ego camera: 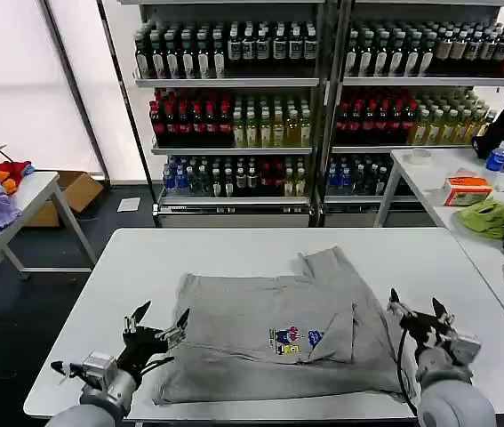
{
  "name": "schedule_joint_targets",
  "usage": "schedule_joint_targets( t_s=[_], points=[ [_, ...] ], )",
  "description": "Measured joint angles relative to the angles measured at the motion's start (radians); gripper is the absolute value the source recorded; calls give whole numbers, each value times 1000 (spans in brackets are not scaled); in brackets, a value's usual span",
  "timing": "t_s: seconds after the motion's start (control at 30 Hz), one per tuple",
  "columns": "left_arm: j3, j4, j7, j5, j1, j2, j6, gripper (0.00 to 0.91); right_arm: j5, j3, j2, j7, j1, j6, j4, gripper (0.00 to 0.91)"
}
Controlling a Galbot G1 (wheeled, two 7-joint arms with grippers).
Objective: Fold and organize the clothes.
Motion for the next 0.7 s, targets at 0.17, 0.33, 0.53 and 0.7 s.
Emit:
schedule_joint_targets(
  t_s=[0.17,0.33,0.53,0.7],
  points=[
    [30,87,27,-26,-112,34,18,907,9,-116,-15,-8,186,-24,-149,907],
    [65,181,52,-60,-221,60,43,907,23,-219,-22,-28,345,-36,-300,907],
    [104,288,65,-94,-334,62,67,907,37,-302,-14,-53,497,-50,-454,907],
    [137,379,66,-102,-418,53,73,907,34,-335,6,-66,580,-55,-556,907]
  ],
)
